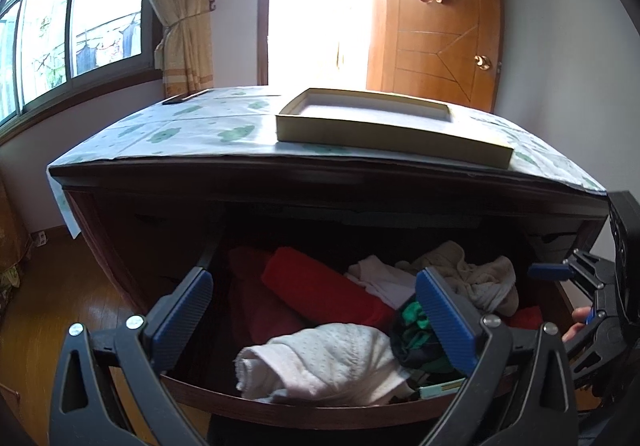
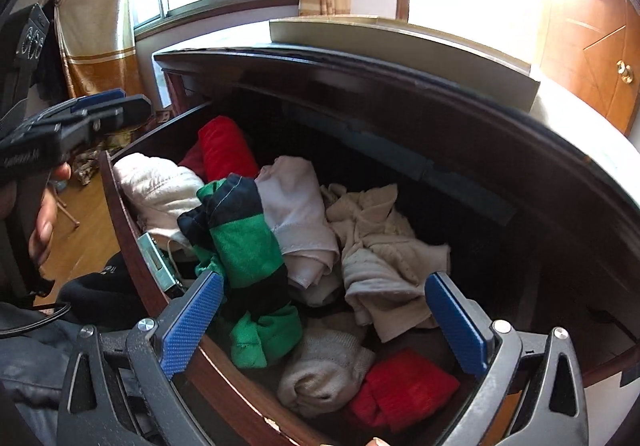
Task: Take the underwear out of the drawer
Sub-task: 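Lower both tools into the open drawer toward the clothes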
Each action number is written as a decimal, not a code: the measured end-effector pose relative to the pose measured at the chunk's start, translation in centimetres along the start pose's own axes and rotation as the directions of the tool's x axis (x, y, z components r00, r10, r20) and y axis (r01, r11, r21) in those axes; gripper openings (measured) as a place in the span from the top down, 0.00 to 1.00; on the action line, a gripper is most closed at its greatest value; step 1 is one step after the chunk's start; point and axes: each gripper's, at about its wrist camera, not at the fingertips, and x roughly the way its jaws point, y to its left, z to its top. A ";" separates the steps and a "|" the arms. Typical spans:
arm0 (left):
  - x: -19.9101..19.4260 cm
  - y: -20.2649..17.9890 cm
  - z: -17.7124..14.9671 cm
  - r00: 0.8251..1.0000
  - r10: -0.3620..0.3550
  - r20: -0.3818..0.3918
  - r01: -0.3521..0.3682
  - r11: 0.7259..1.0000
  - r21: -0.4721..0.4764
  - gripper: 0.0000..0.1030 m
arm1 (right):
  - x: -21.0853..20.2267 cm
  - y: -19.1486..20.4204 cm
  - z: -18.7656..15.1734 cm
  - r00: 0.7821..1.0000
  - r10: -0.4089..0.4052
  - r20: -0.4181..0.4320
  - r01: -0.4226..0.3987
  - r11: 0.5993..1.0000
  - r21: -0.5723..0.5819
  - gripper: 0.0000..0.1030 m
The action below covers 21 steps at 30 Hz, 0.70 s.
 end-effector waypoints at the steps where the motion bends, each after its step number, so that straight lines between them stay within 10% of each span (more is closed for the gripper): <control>1: 0.1 0.4 0.1 1.000 0.001 -0.002 -0.001 1.000 -0.011 0.00 | 0.1 -0.1 -0.1 1.000 0.010 -0.006 -0.010 1.000 0.003 0.01; 21: 1.4 1.7 -0.7 0.998 -0.003 -0.057 0.002 1.000 -0.027 0.00 | 0.7 0.8 2.2 0.999 0.013 -0.034 -0.014 1.000 -0.020 0.01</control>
